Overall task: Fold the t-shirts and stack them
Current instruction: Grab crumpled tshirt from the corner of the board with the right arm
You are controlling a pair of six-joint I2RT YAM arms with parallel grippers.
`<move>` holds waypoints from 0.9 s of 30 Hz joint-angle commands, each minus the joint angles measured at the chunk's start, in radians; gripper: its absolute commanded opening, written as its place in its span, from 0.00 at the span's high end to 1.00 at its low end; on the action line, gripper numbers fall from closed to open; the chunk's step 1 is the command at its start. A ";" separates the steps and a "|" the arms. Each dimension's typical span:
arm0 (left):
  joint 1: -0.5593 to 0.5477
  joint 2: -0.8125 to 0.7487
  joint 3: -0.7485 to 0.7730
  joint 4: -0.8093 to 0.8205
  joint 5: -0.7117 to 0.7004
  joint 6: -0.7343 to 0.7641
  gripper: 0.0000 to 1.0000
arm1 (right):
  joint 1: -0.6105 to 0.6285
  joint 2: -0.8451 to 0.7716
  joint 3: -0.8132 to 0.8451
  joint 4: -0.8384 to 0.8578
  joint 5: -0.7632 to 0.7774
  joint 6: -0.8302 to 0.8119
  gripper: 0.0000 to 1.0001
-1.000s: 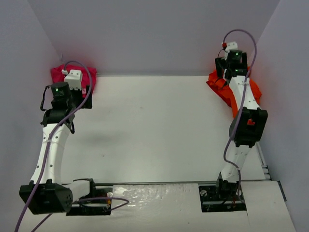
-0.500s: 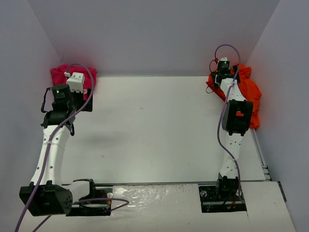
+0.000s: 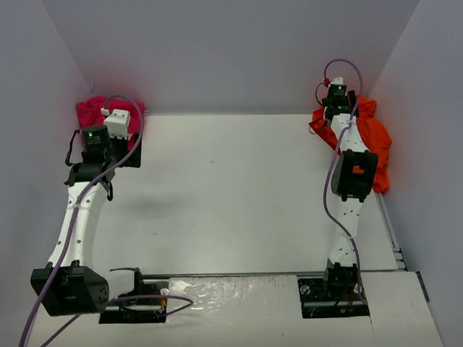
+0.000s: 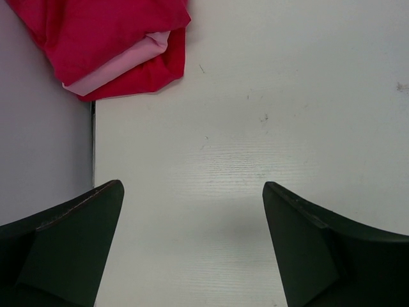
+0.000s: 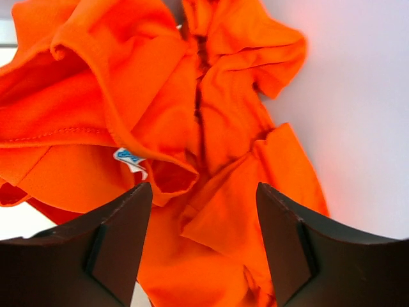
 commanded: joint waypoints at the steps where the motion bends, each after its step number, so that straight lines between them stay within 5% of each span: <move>1: 0.009 0.009 0.046 0.041 0.008 0.008 0.12 | -0.007 0.037 0.051 -0.002 -0.019 0.001 0.28; 5: 0.010 0.024 0.049 0.044 0.008 0.008 0.17 | -0.008 0.056 0.065 -0.011 -0.036 0.001 0.23; 7: 0.010 0.022 0.045 0.050 0.004 0.009 0.54 | -0.012 0.062 0.076 -0.016 -0.052 0.003 0.33; 8: 0.009 0.021 0.043 0.051 -0.002 0.010 0.82 | -0.013 0.063 0.077 -0.017 -0.061 0.003 0.43; 9: 0.009 0.023 0.045 0.047 -0.010 0.013 0.95 | -0.015 0.064 0.076 -0.018 -0.065 0.001 0.41; 11: 0.009 0.027 0.053 0.031 -0.024 0.025 0.89 | -0.019 0.066 0.078 -0.017 -0.063 -0.006 0.20; 12: 0.010 0.029 0.056 0.021 -0.026 0.032 0.76 | -0.020 0.067 0.080 -0.016 -0.058 -0.011 0.17; 15: 0.010 0.024 0.056 0.005 -0.036 0.042 0.22 | -0.034 0.072 0.091 -0.018 -0.073 -0.029 0.17; 18: 0.012 0.031 0.059 -0.001 -0.068 0.039 0.03 | -0.050 0.087 0.125 -0.016 -0.083 -0.013 0.11; 22: 0.022 0.034 0.062 -0.023 -0.071 0.057 0.03 | -0.062 0.120 0.166 -0.002 -0.077 -0.006 0.08; 27: 0.031 0.064 0.110 -0.065 -0.054 0.051 0.03 | -0.071 0.153 0.186 0.023 -0.112 -0.016 0.23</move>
